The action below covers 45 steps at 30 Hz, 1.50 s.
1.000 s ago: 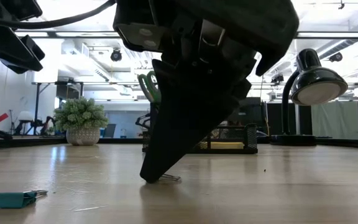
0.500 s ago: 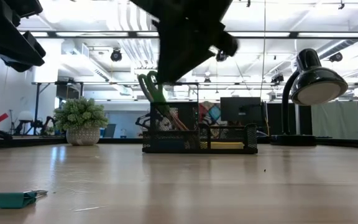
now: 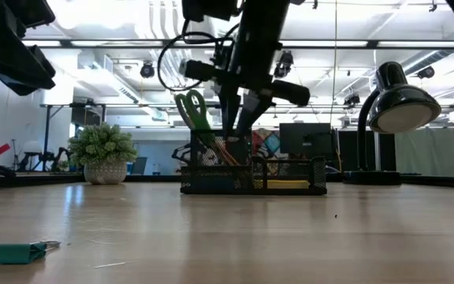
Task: Pick and place office supplies into organizer
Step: Put the yellow binder clip into the black desk organizer, then put the blue binder clip into the black desk organizer
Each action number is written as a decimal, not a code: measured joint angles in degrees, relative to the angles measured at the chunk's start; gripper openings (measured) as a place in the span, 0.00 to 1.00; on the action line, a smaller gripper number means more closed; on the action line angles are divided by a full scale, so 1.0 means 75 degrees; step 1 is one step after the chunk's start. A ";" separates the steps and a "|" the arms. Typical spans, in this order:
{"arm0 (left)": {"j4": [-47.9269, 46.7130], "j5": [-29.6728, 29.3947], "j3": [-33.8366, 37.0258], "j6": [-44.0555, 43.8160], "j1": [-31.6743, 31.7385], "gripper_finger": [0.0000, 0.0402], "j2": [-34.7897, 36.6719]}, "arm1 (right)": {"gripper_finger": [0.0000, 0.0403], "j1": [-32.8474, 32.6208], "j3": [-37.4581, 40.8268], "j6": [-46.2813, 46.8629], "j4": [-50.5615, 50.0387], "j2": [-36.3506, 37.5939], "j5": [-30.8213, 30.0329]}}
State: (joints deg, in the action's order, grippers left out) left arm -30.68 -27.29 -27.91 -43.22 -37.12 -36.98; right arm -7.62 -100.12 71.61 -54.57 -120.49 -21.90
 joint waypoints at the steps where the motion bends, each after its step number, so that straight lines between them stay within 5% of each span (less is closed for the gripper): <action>1: -0.0021 0.0003 0.0020 -0.0003 0.0000 0.30 -0.0002 | 0.15 0.0075 0.0000 -0.0007 0.0005 0.0000 -0.0053; 16: -0.0274 -0.0641 0.0024 -0.0180 0.0006 0.30 -0.0002 | 0.17 0.0481 0.0086 -0.0636 0.0318 -0.0328 0.0335; 27: -0.0240 -0.1326 0.0021 -0.0200 0.0006 0.35 -0.0002 | 0.43 0.0482 0.0063 -0.0655 0.0320 -0.0414 0.0181; 35: -0.0233 -0.1077 0.0021 -0.0207 0.0006 0.35 -0.0002 | 0.50 -0.0353 -0.0512 -0.2329 0.0398 -0.0399 0.1544; 40: -0.0212 -0.0431 0.0021 -0.0218 0.0006 0.35 -0.0017 | 0.50 -0.0890 -0.0632 -0.0609 0.0479 -0.0432 0.2902; 45: -0.0162 -0.0001 0.0021 -0.0219 0.0003 0.35 -0.0075 | 0.50 -0.1097 -0.0475 0.1493 0.0985 -0.0455 0.2979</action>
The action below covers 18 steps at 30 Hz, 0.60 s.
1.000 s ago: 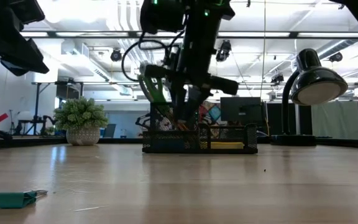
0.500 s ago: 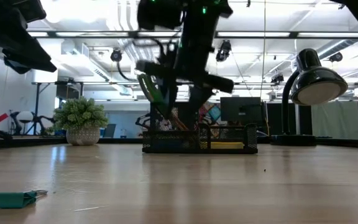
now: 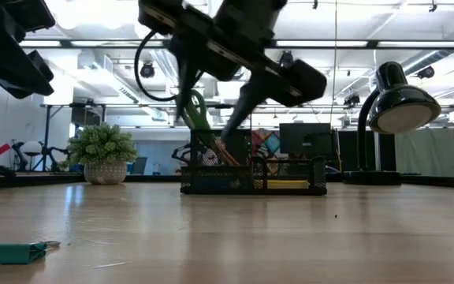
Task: Pick and place office supplies into organizer
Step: Put the blue binder clip into the black desk organizer
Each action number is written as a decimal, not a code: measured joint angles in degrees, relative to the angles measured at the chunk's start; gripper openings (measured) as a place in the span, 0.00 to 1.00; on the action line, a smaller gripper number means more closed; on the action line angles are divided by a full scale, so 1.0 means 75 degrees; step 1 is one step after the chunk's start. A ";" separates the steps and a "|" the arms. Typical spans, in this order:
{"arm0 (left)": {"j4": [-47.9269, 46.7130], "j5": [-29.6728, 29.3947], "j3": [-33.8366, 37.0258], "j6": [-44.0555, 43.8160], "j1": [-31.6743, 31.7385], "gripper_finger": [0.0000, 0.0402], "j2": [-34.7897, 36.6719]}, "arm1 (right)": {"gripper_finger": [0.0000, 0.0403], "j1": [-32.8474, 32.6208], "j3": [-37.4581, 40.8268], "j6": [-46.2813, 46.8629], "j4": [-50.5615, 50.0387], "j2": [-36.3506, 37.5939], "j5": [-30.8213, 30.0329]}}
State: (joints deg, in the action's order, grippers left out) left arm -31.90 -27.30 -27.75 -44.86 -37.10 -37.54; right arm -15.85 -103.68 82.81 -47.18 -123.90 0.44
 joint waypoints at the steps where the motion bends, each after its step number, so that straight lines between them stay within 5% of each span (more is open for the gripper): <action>1: 0.0016 0.0057 0.0000 0.0000 0.0000 0.35 -0.0016 | 0.50 -0.0026 0.0000 0.0253 0.0142 0.0000 0.0030; 6: 0.0816 0.0544 0.0000 -0.0179 0.0000 0.35 -0.0248 | 0.50 -0.0200 -0.0002 0.0671 0.0453 0.0010 -0.0194; 11: 0.1793 0.0864 -0.0009 -0.0180 0.0000 0.35 -0.0827 | 0.50 -0.0857 -0.0185 0.1707 0.0125 0.0225 -0.1891; 14: 0.2196 0.1002 -0.0047 -0.0184 0.0000 0.35 -0.1247 | 0.50 -0.1339 -0.0481 0.2194 -0.0857 0.0344 -0.2596; 18: 0.3014 0.1482 -0.0079 -0.0243 0.0000 0.35 -0.1840 | 0.50 -0.1885 -0.0896 0.2479 -0.2675 0.0341 -0.2551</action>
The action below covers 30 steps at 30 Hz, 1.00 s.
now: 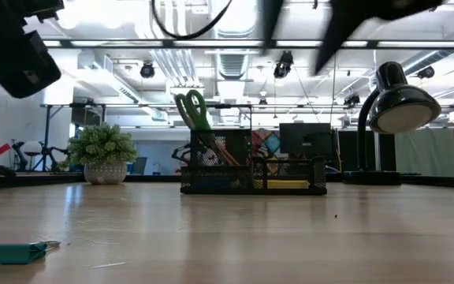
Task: Pick and place office supplies into organizer
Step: Put the blue binder clip into the black desk organizer
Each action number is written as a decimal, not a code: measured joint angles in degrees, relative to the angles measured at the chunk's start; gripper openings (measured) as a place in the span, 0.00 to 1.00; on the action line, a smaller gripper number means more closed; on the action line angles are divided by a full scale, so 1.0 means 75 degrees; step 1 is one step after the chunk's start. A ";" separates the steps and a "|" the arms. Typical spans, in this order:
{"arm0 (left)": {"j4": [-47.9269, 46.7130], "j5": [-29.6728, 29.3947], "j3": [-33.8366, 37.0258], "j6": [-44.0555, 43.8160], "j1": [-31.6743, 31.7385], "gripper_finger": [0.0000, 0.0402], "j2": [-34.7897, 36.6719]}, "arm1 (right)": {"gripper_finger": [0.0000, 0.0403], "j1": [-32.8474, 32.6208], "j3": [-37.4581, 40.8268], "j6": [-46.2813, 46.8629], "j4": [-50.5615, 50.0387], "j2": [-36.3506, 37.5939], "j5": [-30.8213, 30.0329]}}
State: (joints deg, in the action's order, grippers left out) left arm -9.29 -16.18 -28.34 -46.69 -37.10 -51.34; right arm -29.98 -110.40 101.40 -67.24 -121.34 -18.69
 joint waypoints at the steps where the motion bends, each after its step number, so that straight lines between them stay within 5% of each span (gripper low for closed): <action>1: 0.0150 0.0115 -0.0021 -0.0163 0.0000 0.35 -0.0168 | 0.50 -0.0112 -0.0060 0.0190 -0.0320 0.0000 0.0082; 8: 0.0354 0.0326 -0.0318 -0.2752 -0.0001 0.35 -0.1446 | 0.50 -0.1023 -0.0391 0.2567 -0.3010 0.0003 0.0935; 17: 0.1006 -0.0329 -0.1893 -0.4361 -0.0009 0.22 -0.3463 | 0.50 -0.1938 -0.0184 0.2880 -0.3045 0.0000 0.1169; 23: -0.0859 -0.0243 -0.3812 -0.5626 -0.0153 0.11 -0.4931 | 0.50 -0.2489 0.0106 0.2969 -0.3043 0.0000 0.1225; 30: -0.2431 -0.0338 -0.5862 -0.7000 -0.0604 0.23 -0.6316 | 0.50 -0.3193 0.0304 0.2864 -0.3037 0.0000 0.1439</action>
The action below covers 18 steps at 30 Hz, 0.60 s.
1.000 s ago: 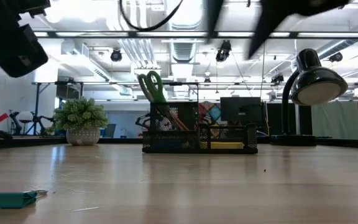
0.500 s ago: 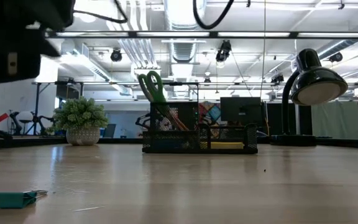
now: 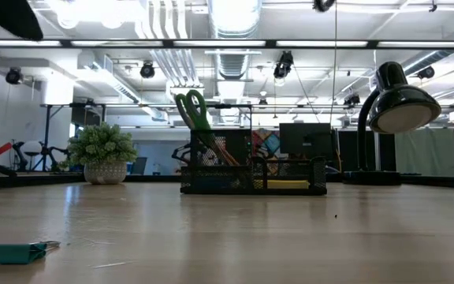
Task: Pick and place office supplies into organizer
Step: Put the blue binder clip into the black desk organizer
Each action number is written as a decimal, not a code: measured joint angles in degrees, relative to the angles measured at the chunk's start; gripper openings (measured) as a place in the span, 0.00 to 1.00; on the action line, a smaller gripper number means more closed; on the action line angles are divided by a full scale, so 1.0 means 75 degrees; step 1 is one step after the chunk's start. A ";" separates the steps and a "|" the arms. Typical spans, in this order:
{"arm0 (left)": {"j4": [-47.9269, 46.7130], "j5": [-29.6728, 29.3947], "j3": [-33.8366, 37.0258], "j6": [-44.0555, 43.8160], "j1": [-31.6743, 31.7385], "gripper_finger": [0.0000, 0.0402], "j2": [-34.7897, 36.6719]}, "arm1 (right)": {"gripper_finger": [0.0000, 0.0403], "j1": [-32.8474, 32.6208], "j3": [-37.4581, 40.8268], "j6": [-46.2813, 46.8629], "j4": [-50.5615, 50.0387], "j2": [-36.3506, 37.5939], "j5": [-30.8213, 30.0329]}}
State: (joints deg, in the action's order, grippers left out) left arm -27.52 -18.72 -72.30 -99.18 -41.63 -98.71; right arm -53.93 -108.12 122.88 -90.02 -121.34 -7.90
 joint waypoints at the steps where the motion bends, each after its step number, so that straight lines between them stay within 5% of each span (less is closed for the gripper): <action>1: -0.0023 -0.0024 -0.0224 -0.0149 -0.0039 0.26 -0.0197 | 0.50 -0.0089 0.0024 0.0033 0.0000 0.0002 0.0025; 9: -0.0242 -0.0076 -0.1287 -0.1235 -0.0116 0.48 -0.1580 | 0.50 -0.0579 0.0345 0.0421 0.0000 0.0014 0.0292; 18: -0.1885 0.0475 -0.1956 -0.1556 -0.0116 0.50 -0.1997 | 0.50 -0.0673 0.0519 0.0410 0.0008 0.0017 0.0274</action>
State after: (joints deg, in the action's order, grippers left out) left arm -41.66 -15.16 -86.97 -110.85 -42.50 -113.69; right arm -58.98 -104.23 125.96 -89.96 -121.21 -5.85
